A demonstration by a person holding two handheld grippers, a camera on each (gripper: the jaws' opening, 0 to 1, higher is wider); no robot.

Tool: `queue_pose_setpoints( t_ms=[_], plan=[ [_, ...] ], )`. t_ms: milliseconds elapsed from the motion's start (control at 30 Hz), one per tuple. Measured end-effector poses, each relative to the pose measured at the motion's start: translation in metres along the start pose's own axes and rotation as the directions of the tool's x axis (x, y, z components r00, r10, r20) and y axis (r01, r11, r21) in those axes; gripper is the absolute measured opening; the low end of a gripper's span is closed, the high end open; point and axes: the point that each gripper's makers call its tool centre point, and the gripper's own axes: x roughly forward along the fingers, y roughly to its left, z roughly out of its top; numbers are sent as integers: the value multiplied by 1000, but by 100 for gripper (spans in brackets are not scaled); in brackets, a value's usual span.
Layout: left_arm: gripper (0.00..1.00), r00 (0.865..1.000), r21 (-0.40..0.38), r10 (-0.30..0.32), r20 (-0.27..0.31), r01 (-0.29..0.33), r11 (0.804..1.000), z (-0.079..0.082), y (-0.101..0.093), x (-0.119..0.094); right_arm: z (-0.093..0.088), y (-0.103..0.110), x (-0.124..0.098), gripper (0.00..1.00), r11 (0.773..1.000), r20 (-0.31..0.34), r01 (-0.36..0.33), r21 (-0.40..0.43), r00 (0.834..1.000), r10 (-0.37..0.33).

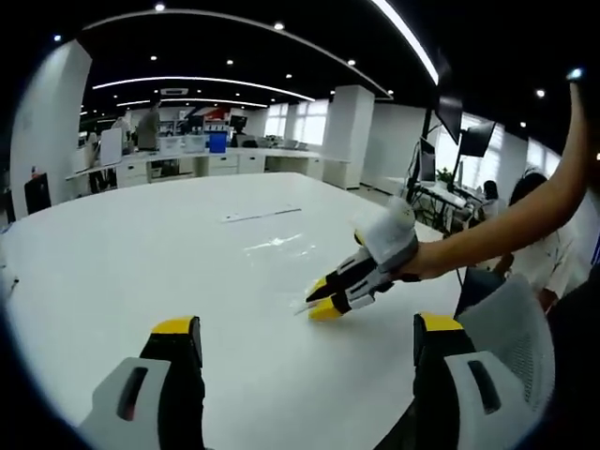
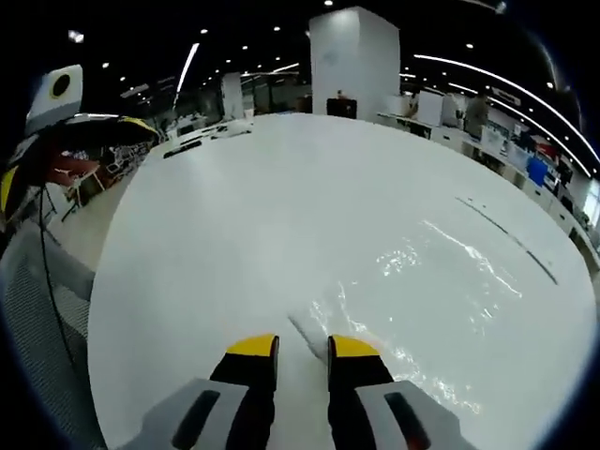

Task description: Open the resealable bag by pulling the two sides of the seal apart until the entire bag opening is separated and visibly accessible.

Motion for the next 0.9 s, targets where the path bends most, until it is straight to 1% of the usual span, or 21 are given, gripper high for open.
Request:
queue_pose_setpoints(
  t_ms=[67, 133, 233, 300, 400, 433, 500, 600, 733, 867, 900],
  plan=[
    [92, 1000, -1, 0, -3, 0, 1000, -1, 0, 0, -1, 0, -1, 11, 1000, 0, 3, 1, 1000, -3],
    [92, 1000, -1, 1, -3, -1, 1000, -1, 0, 0, -2, 3, -2, 3, 1000, -8, 2, -1, 1000, -2],
    [91, 1000, -1, 9, -11, -9, 1000, -3, 1, 0, -3, 10, -4, 3, 999, -22, -7, -40, 1000, 6],
    [91, 1000, 4, 7, -13, -7, 1000, -4, 1, 1, -3, 17, -5, 2, 999, -21, -34, -31, 999, 33],
    [91, 1000, 6, 9, -16, -9, 1000, -5, 2, 2, -4, 27, -6, 2, 997, -25, -59, -45, 998, 58],
    [92, 1000, 8, 19, -17, -19, 1000, -6, 3, 2, -4, 30, -6, 2, 997, -25, -68, -39, 997, 67],
    [93, 999, 27, 38, -18, -37, 999, -6, 6, 3, -3, 38, -8, 1, 996, -29, -86, 4, 996, 87],
    [91, 999, 37, 43, -30, -42, 998, -9, 7, 4, 0, 46, -12, 1, 995, -23, -98, -2, 995, 98],
    [86, 999, 40, 32, -41, -31, 999, -13, 5, 5, 3, 57, -16, 1, 992, -13, -126, 16, 992, 126],
    [77, 998, 46, 7, -58, -4, 999, -16, 0, 5, 6, 66, -21, 1, 988, 7, -149, 38, 989, 149],
    [76, 998, 47, 2, -60, 1, 999, -17, -1, 6, 6, 68, -23, 1, 988, 10, -149, 36, 989, 149]
  ],
)
